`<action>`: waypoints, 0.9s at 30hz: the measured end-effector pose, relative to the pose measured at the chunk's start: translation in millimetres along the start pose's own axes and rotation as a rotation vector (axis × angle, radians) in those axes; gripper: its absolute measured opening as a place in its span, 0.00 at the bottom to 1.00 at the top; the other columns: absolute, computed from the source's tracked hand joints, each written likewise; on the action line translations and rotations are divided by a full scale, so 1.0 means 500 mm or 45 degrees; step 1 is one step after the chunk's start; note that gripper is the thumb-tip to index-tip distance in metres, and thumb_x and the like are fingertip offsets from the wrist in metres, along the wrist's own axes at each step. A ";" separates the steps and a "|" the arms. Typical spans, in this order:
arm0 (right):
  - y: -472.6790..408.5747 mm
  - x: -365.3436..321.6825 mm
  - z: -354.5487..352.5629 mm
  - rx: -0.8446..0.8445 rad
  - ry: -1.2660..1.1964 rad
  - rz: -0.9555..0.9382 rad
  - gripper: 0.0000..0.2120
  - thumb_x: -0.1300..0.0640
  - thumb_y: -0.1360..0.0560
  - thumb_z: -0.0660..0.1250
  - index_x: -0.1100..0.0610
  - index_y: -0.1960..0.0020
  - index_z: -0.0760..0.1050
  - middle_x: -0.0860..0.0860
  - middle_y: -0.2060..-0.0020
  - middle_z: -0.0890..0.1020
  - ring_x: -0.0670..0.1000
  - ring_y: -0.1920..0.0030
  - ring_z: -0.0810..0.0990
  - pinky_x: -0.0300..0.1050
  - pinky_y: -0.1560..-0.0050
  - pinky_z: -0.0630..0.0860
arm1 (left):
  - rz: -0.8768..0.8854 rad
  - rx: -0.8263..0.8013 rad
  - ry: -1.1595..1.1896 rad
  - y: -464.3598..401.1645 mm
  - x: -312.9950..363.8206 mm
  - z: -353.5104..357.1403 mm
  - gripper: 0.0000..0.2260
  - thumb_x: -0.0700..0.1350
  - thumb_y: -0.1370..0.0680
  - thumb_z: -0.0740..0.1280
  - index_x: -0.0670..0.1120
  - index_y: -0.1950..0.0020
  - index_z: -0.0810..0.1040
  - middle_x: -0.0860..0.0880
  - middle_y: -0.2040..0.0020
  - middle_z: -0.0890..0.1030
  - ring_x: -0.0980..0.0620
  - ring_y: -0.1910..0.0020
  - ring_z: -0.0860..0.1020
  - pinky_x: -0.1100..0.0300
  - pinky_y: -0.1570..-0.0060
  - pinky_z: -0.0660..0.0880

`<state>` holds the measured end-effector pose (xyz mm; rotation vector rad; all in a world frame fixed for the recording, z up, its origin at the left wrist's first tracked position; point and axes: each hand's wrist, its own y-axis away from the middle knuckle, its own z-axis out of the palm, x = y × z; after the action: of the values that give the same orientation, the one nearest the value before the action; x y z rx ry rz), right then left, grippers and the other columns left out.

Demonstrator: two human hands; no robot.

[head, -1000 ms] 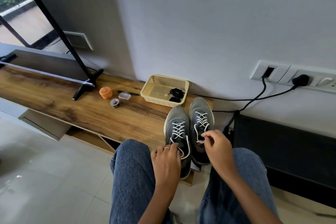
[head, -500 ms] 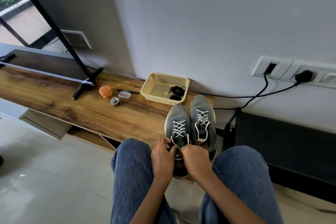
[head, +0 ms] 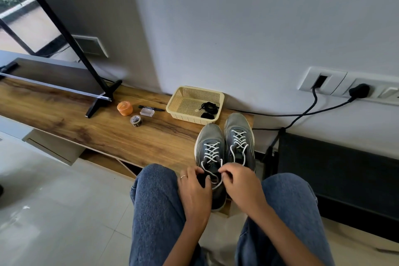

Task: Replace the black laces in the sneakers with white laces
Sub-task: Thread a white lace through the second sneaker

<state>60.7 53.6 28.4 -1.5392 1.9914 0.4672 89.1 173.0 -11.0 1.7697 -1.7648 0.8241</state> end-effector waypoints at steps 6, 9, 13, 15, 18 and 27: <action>-0.003 0.031 -0.027 -0.007 0.236 0.119 0.14 0.61 0.24 0.60 0.53 0.40 0.77 0.48 0.48 0.80 0.51 0.45 0.76 0.47 0.47 0.72 | 0.553 -0.110 -0.135 0.066 -0.003 0.019 0.09 0.49 0.24 0.64 0.49 0.48 0.80 0.55 0.56 0.81 0.56 0.55 0.77 0.59 0.47 0.74; 0.008 0.041 -0.020 -0.167 0.465 0.112 0.16 0.57 0.24 0.58 0.51 0.37 0.72 0.46 0.44 0.78 0.50 0.40 0.71 0.47 0.44 0.66 | 0.605 -0.176 -0.233 0.082 -0.001 0.024 0.20 0.44 0.35 0.79 0.47 0.45 0.80 0.54 0.55 0.82 0.57 0.52 0.76 0.60 0.49 0.76; 0.023 0.053 0.003 -0.210 0.568 0.045 0.16 0.54 0.29 0.68 0.51 0.41 0.74 0.46 0.49 0.79 0.50 0.43 0.74 0.47 0.47 0.69 | 0.558 -0.190 -0.504 0.075 -0.014 0.015 0.25 0.35 0.47 0.80 0.49 0.54 0.82 0.55 0.65 0.80 0.56 0.60 0.79 0.50 0.40 0.74; 0.022 0.066 0.019 -0.165 0.612 0.034 0.22 0.55 0.43 0.80 0.52 0.51 0.79 0.47 0.60 0.81 0.51 0.55 0.79 0.47 0.58 0.75 | 0.561 -0.223 -0.600 0.068 -0.010 0.005 0.21 0.32 0.46 0.77 0.48 0.58 0.82 0.55 0.71 0.76 0.56 0.67 0.77 0.48 0.37 0.72; 0.014 0.081 0.043 -0.064 0.616 -0.003 0.23 0.64 0.51 0.82 0.55 0.58 0.79 0.49 0.66 0.80 0.53 0.61 0.79 0.49 0.63 0.79 | 0.618 -0.313 -0.654 0.058 -0.002 -0.009 0.18 0.31 0.47 0.75 0.48 0.63 0.80 0.54 0.75 0.73 0.54 0.73 0.74 0.50 0.40 0.76; 0.018 0.085 0.016 0.096 0.153 0.118 0.12 0.67 0.36 0.74 0.55 0.60 0.75 0.48 0.61 0.74 0.51 0.60 0.75 0.46 0.67 0.75 | 0.648 -0.338 -0.453 0.049 0.031 -0.015 0.17 0.31 0.42 0.74 0.45 0.58 0.81 0.52 0.69 0.77 0.51 0.64 0.78 0.59 0.61 0.80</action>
<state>46.7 28.5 -5.1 -1.4644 2.1546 0.3393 64.0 167.0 3.8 1.3684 -2.4883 0.4371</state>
